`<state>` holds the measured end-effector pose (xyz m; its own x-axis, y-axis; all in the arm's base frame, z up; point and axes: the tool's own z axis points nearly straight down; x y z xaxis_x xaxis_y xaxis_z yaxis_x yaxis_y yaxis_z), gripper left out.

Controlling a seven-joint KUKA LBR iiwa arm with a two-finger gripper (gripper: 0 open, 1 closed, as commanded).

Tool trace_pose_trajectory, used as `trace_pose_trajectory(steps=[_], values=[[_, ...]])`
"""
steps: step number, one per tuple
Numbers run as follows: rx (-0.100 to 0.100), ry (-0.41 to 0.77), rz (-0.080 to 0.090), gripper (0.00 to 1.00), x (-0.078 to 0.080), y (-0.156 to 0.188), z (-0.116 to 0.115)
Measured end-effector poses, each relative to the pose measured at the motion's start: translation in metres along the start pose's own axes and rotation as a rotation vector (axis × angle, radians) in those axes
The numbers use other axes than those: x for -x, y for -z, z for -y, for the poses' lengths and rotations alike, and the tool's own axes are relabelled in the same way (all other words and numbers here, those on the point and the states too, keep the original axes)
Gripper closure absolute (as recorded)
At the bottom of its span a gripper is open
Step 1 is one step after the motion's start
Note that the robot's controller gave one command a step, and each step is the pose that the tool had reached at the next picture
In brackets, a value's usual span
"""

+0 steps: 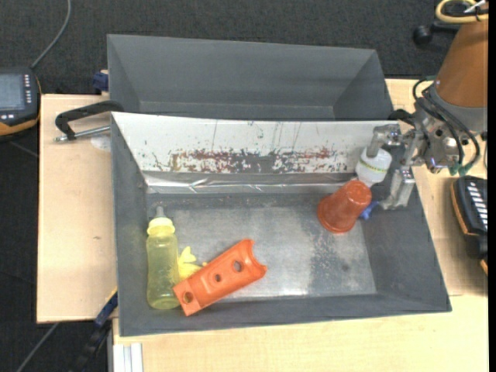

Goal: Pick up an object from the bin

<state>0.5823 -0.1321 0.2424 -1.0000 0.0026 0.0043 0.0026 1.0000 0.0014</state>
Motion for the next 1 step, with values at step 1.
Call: trace_pose_trajectory(steps=[1], values=[[-0.002,0.002,0.009,0.00,0.0013,0.0053,-0.0007]])
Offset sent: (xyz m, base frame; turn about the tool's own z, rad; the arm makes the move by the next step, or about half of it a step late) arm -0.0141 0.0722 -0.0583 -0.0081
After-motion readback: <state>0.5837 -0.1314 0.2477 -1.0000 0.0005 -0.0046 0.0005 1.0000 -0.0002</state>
